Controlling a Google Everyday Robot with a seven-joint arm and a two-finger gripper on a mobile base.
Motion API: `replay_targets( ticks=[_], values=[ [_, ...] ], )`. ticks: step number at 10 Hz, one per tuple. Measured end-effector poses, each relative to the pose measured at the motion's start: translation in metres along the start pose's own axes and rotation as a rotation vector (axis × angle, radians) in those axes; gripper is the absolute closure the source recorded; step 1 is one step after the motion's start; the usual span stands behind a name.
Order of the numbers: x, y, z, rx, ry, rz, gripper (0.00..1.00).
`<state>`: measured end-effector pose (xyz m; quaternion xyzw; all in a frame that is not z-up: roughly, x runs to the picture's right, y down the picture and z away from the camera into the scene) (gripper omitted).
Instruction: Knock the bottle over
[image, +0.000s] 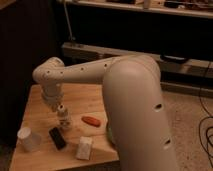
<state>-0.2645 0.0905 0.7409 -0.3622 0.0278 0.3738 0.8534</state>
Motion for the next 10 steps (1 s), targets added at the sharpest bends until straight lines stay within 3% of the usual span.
replay_targets(
  ticks=[1,4,7,10],
  values=[
    [0.006,-0.009,-0.007,0.002,-0.009,0.01,0.71],
    [0.011,-0.004,-0.007,0.001,-0.02,0.012,0.91],
    [0.034,-0.008,-0.011,0.006,-0.02,0.025,0.92],
    [0.04,-0.008,-0.014,0.011,-0.033,0.03,0.92]
  ],
)
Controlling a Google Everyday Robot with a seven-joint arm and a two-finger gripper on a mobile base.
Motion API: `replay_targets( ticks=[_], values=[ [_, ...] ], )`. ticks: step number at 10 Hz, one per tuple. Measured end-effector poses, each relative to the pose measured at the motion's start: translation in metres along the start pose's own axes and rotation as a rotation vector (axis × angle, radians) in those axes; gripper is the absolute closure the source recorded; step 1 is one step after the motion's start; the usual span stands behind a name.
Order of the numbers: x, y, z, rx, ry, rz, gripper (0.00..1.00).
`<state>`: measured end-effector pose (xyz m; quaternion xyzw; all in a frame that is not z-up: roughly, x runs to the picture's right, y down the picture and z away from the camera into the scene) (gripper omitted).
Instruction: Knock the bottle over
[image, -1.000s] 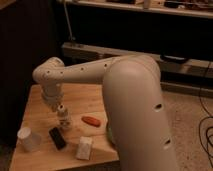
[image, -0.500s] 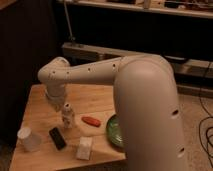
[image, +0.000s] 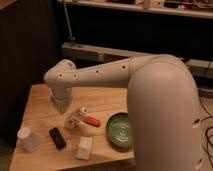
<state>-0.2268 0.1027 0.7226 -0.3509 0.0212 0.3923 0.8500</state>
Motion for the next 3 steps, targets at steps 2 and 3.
replay_targets(
  ticks=[2,3],
  values=[
    [0.0074,0.0022,0.0,0.003,0.003,-0.003,0.92],
    [0.0088,-0.0002,-0.0011,0.005,0.001,0.001,0.92]
  ],
)
